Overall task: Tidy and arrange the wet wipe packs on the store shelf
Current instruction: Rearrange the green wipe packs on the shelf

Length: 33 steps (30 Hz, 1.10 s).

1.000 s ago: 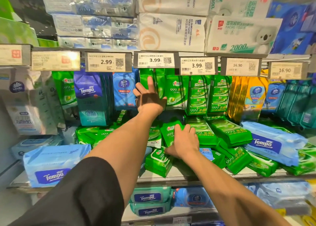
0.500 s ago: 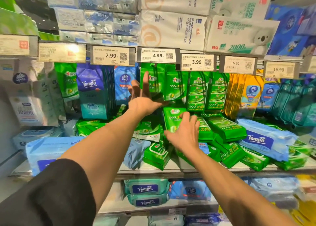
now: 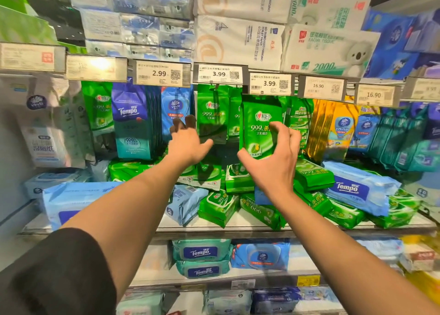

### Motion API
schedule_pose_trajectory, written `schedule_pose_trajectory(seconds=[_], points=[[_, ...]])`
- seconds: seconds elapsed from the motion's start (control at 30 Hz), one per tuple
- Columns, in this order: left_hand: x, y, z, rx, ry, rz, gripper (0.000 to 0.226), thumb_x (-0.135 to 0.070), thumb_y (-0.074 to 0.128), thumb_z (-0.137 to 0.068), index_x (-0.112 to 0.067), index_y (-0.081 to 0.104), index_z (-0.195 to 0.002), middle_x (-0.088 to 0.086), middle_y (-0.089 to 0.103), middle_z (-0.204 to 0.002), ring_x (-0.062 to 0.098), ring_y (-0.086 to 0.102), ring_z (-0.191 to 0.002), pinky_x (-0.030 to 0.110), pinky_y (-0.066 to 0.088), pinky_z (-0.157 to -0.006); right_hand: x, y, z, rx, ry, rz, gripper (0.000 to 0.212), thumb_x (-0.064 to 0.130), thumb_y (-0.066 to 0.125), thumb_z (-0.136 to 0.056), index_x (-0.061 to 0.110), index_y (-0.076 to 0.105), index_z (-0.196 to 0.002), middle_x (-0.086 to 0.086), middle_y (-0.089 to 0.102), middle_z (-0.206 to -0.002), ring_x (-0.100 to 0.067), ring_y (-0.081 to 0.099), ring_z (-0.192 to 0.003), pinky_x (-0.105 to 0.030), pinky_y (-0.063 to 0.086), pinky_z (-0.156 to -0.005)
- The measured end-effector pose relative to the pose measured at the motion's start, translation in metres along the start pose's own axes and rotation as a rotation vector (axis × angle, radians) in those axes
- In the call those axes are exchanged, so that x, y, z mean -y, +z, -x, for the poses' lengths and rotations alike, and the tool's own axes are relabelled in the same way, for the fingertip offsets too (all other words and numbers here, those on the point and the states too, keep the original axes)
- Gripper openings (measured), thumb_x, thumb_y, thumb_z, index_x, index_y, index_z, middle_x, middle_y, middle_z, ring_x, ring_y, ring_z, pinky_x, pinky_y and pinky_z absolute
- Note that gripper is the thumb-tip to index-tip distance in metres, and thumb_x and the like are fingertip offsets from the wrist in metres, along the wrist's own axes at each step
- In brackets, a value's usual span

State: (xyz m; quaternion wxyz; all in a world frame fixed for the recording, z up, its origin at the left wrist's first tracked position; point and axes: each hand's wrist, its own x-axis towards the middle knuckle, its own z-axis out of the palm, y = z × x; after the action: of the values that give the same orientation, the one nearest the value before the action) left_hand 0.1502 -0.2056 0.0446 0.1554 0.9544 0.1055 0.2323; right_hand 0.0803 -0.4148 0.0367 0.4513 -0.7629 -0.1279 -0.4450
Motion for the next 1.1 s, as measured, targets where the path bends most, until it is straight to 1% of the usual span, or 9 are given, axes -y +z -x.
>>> schedule_pose_trajectory(seconds=[0.1, 0.2, 0.3, 0.4, 0.47, 0.73, 0.87, 1.0, 1.1], points=[[0.004, 0.006, 0.005, 0.01, 0.018, -0.016, 0.085, -0.056, 0.06, -0.083, -0.004, 0.028, -0.142, 0.031, 0.032, -0.144, 0.051, 0.027, -0.134, 0.057, 0.041, -0.101, 0.007, -0.01, -0.001, -0.042, -0.02, -0.051, 0.074, 0.043, 0.074, -0.057, 0.023, 0.049, -0.124, 0.0, 0.038, -0.117, -0.016, 0.048, -0.106, 0.002, 0.026, -0.081], [0.006, 0.011, 0.008, 0.026, 0.004, -0.018, 0.087, -0.055, 0.063, -0.082, -0.006, 0.024, -0.142, 0.03, 0.028, -0.144, 0.049, 0.025, -0.134, 0.057, 0.041, -0.101, 0.011, -0.016, -0.005, -0.054, -0.024, -0.066, 0.075, 0.042, 0.075, -0.058, 0.023, 0.047, -0.125, 0.0, 0.037, -0.118, -0.016, 0.047, -0.108, 0.003, 0.027, -0.082], [0.004, 0.012, 0.009, 0.044, -0.002, -0.01, 0.091, -0.054, 0.062, -0.083, -0.008, 0.017, -0.146, 0.03, 0.019, -0.149, 0.049, 0.022, -0.135, 0.057, 0.04, -0.103, 0.012, -0.014, -0.01, -0.034, -0.032, -0.027, 0.076, 0.042, 0.075, -0.059, 0.025, 0.046, -0.127, 0.001, 0.036, -0.119, -0.017, 0.045, -0.112, -0.003, 0.028, -0.081], [0.001, 0.012, 0.01, 0.044, -0.001, -0.005, 0.091, -0.054, 0.063, -0.083, -0.008, 0.016, -0.146, 0.029, 0.017, -0.149, 0.049, 0.021, -0.135, 0.057, 0.039, -0.105, 0.008, -0.008, -0.012, 0.007, -0.024, 0.038, 0.077, 0.043, 0.075, -0.06, 0.024, 0.045, -0.129, 0.001, 0.034, -0.118, -0.02, 0.041, -0.116, -0.02, 0.033, -0.085], [0.001, 0.012, 0.01, 0.034, 0.002, -0.002, 0.092, -0.054, 0.063, -0.082, -0.008, 0.016, -0.146, 0.029, 0.017, -0.149, 0.048, 0.021, -0.135, 0.056, 0.038, -0.104, 0.003, -0.002, -0.012, 0.035, -0.008, 0.078, 0.079, 0.044, 0.074, -0.06, 0.025, 0.044, -0.13, 0.001, 0.033, -0.119, -0.021, 0.038, -0.117, -0.026, 0.033, -0.086], [0.01, 0.011, 0.018, 0.011, -0.006, 0.021, 0.088, -0.052, 0.067, -0.08, -0.012, 0.017, -0.141, 0.026, 0.024, -0.142, 0.042, 0.022, -0.133, 0.053, 0.04, -0.101, -0.015, 0.031, -0.017, 0.104, 0.045, 0.152, 0.084, 0.043, 0.077, -0.064, 0.025, 0.036, -0.136, -0.004, 0.03, -0.127, -0.026, 0.034, -0.119, -0.032, 0.039, -0.085], [0.016, 0.008, 0.021, 0.012, -0.017, 0.02, 0.088, -0.052, 0.069, -0.08, -0.013, 0.018, -0.141, 0.024, 0.021, -0.143, 0.041, 0.022, -0.133, 0.052, 0.041, -0.101, -0.021, 0.048, -0.029, 0.126, 0.091, 0.203, 0.087, 0.046, 0.082, -0.07, 0.019, 0.032, -0.136, -0.013, 0.03, -0.133, -0.033, 0.034, -0.122, -0.038, 0.043, -0.083], [0.021, 0.007, 0.022, 0.007, -0.017, 0.006, 0.09, -0.051, 0.069, -0.08, -0.011, 0.018, -0.142, 0.025, 0.024, -0.141, 0.041, 0.024, -0.131, 0.052, 0.039, -0.101, -0.029, 0.066, -0.042, 0.163, 0.148, 0.253, 0.087, 0.048, 0.082, -0.072, 0.01, 0.036, -0.135, -0.022, 0.036, -0.129, -0.04, 0.034, -0.121, -0.047, 0.044, -0.09], [0.023, 0.011, 0.022, 0.033, -0.017, -0.002, 0.093, -0.051, 0.068, -0.081, -0.01, 0.015, -0.145, 0.025, 0.025, -0.141, 0.041, 0.025, -0.131, 0.052, 0.039, -0.102, -0.036, 0.081, -0.051, 0.215, 0.212, 0.279, 0.077, 0.044, 0.079, -0.078, 0.003, 0.044, -0.133, -0.026, 0.044, -0.125, -0.04, 0.039, -0.117, -0.044, 0.045, -0.087]])
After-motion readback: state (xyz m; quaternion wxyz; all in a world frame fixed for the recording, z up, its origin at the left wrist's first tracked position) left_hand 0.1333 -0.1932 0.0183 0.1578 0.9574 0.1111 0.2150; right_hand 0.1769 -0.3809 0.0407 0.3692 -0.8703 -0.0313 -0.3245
